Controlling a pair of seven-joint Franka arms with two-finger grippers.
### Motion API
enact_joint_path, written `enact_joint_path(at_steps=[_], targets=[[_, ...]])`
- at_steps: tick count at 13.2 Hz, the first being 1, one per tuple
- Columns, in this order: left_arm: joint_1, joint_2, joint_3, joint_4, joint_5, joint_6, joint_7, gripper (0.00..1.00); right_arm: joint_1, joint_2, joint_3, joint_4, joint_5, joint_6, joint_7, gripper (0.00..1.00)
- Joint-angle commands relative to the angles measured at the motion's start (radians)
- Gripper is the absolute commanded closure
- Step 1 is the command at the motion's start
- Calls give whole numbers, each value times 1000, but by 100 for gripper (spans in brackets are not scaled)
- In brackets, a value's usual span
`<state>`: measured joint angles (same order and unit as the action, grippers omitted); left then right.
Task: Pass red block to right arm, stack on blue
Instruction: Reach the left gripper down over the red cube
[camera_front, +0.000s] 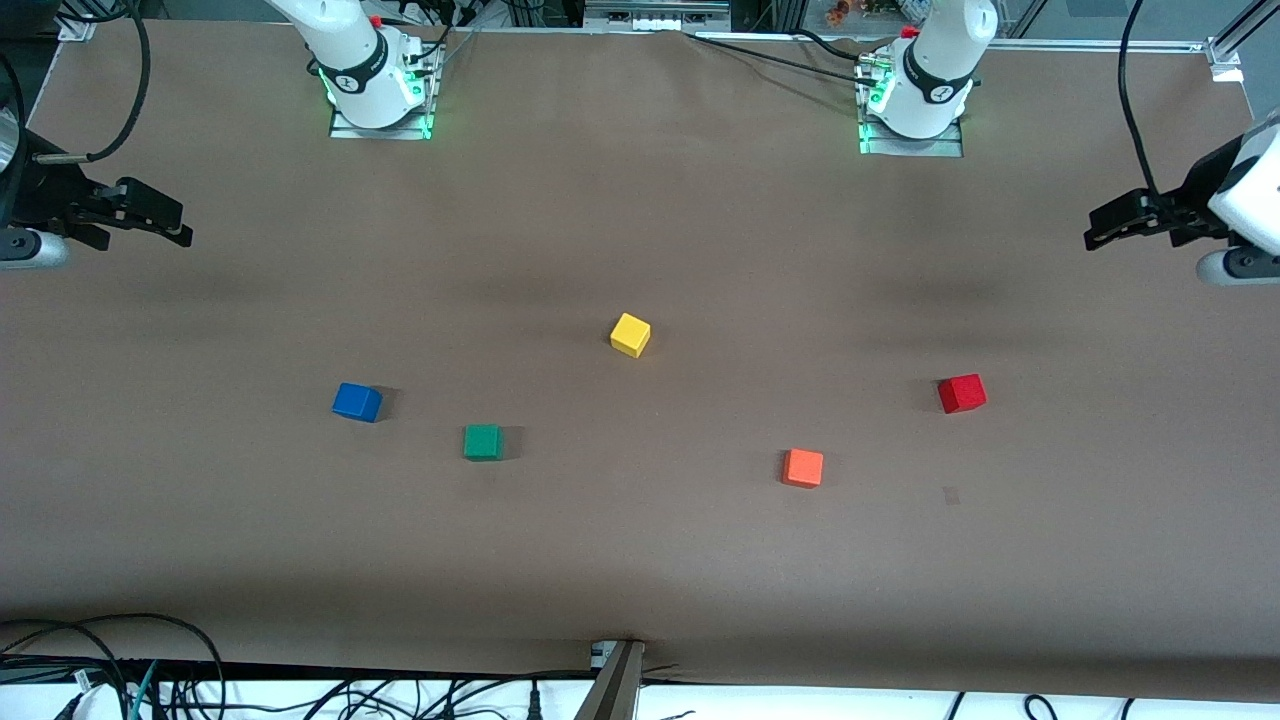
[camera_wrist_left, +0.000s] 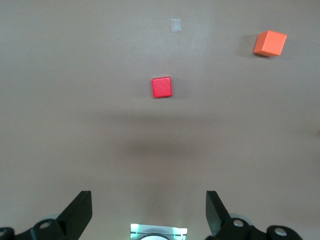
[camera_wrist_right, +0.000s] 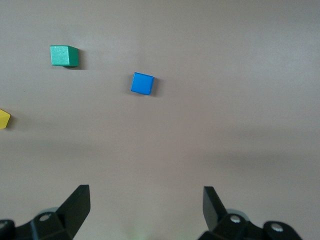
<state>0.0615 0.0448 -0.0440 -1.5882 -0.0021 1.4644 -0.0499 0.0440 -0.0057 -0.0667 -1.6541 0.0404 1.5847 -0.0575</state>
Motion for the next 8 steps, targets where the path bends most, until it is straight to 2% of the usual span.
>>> enact_joint_path(at_steps=[1, 8], targets=[[-11, 44, 1, 22, 7, -25, 18, 0, 4, 0, -2, 8, -13, -8, 7, 0], [-8, 124, 1, 31, 45, -22, 41, 0, -1, 1, -11, 7, -8, -22, 7, 0]])
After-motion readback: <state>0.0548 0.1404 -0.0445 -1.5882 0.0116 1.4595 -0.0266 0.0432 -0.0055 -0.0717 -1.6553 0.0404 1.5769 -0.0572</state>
